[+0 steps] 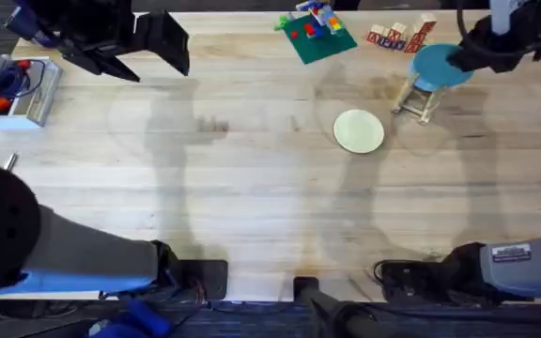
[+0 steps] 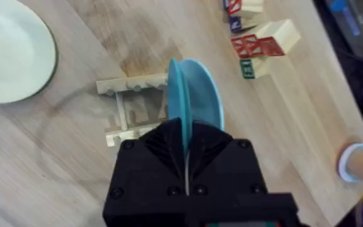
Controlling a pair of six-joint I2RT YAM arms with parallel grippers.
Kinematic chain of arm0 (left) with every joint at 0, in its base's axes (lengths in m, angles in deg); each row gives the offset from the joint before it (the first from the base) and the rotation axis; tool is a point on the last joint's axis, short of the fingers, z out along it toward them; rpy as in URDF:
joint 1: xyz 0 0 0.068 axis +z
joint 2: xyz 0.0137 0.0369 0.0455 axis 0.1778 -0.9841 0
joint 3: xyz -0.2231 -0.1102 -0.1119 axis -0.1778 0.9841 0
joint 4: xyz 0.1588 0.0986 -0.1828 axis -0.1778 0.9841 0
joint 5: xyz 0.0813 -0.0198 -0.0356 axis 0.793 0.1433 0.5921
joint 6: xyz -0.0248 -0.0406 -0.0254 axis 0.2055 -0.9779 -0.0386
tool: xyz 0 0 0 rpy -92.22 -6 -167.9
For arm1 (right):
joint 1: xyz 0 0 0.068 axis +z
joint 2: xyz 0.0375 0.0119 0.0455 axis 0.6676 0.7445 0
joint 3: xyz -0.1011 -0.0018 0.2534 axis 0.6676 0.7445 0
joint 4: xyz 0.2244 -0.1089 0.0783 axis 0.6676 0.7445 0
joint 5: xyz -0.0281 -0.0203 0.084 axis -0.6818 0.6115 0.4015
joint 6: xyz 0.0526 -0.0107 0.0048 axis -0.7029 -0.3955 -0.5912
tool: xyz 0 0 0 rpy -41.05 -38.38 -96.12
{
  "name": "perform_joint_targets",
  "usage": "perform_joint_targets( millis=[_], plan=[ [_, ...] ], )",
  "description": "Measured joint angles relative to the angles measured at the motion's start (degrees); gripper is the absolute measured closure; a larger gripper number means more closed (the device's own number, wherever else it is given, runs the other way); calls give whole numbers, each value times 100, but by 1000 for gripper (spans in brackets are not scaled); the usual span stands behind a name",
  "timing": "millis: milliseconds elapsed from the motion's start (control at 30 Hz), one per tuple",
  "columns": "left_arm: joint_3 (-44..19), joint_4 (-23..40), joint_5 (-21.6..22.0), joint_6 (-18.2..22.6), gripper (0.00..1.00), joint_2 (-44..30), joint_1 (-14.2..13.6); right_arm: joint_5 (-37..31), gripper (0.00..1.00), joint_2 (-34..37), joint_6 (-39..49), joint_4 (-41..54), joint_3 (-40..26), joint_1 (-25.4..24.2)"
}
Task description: Pick up the plates from the table one by one and place each into a slot on the dish rack.
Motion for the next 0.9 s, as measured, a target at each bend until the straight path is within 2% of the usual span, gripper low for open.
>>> perform_joint_targets(
  millis=[233, 600, 700, 800, 867, 900],
  plan=[
    [0, 0, 0, 0, 6, 0, 0, -4, 970, 265, 0, 7, 0, 0],
    [0, 2, 0, 0, 6, 0, 0, -2, 969, 267, 0, 7, 0, 0],
    [0, 0, 0, 0, 6, 0, 0, -2, 892, 267, 4, 8, 0, 0],
    [0, 0, 0, 0, 6, 0, 0, -2, 877, 267, 2, 0, 0, 0],
    [0, 2, 0, 0, 6, 0, 0, -2, 781, 267, 4, -2, 0, 0],
    [0, 2, 0, 0, 7, 0, 0, -2, 763, 267, 7, -2, 0, 0]
  ],
)
